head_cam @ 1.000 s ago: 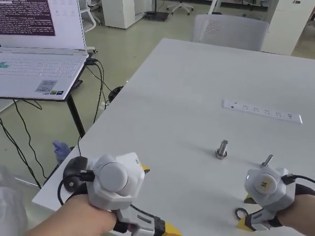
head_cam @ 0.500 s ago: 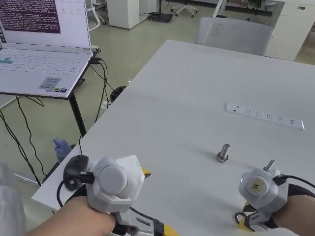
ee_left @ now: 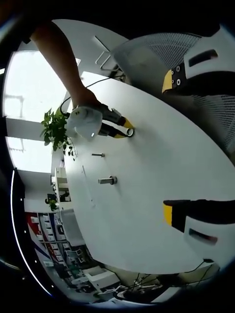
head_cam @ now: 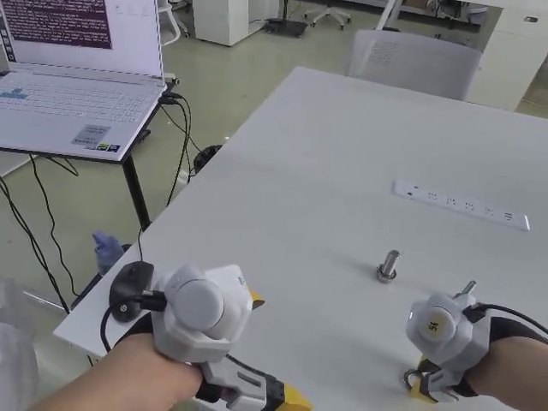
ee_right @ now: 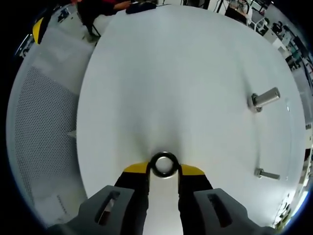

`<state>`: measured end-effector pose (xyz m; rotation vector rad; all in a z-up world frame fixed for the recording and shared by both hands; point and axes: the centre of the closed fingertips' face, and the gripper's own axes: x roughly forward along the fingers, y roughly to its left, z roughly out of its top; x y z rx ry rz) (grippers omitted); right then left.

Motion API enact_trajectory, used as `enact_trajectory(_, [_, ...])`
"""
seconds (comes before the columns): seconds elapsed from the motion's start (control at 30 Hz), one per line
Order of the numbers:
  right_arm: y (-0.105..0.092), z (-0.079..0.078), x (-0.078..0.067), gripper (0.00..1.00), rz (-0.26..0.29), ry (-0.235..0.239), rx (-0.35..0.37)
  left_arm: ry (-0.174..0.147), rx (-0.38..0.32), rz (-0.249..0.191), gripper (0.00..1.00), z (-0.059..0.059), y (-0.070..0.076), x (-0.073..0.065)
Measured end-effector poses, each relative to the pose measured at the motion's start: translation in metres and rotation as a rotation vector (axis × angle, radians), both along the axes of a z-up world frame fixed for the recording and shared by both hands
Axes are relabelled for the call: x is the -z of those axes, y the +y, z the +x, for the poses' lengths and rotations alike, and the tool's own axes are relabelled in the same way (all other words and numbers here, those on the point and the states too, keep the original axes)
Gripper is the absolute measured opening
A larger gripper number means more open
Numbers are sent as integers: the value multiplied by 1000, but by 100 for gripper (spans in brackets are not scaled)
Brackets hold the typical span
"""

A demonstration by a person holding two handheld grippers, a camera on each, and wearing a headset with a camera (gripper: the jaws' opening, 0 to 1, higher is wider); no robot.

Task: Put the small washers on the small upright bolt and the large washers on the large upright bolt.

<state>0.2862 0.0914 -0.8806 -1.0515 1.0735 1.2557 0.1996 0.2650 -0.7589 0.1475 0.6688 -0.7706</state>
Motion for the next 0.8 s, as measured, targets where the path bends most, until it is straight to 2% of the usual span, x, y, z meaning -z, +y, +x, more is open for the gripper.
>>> enact_trajectory(0.27, [2, 0, 0, 21, 0, -2, 1, 9, 8, 5, 86, -4, -1, 1])
enact_trajectory(0.5, [2, 1, -1, 22, 30, 24, 43, 8, 12, 9, 86, -4, -1, -1])
enact_trajectory(0.8, [2, 3, -3, 22, 25, 22, 51, 10, 14, 13, 85, -5, 0, -1])
